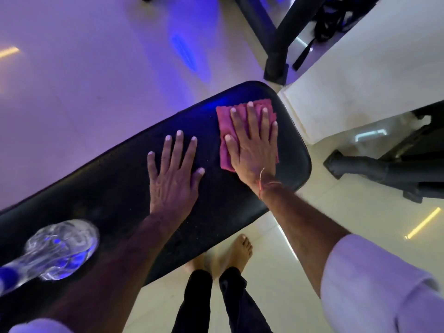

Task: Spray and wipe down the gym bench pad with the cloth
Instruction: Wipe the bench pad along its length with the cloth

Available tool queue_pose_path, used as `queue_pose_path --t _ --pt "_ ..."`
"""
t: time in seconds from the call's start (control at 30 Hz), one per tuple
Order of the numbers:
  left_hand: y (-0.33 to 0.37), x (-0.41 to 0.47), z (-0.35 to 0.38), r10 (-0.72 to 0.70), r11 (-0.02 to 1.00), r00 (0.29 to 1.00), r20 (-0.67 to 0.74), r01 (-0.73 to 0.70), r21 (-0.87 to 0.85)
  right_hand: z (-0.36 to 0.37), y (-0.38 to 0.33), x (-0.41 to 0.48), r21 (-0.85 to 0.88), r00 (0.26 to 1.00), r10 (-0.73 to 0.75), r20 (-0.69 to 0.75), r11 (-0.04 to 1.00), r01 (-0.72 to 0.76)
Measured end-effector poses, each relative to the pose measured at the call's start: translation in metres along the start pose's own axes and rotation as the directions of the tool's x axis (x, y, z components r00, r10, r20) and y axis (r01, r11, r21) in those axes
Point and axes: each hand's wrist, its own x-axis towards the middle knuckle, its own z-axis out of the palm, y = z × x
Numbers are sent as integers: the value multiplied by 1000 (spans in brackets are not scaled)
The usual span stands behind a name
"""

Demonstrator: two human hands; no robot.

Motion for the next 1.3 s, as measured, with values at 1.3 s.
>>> queue_pose_path --t 1.3 --pt "26 11 0 -532 836 842 -87 507 -209 -7 -51 62 -18 759 -631 164 767 642"
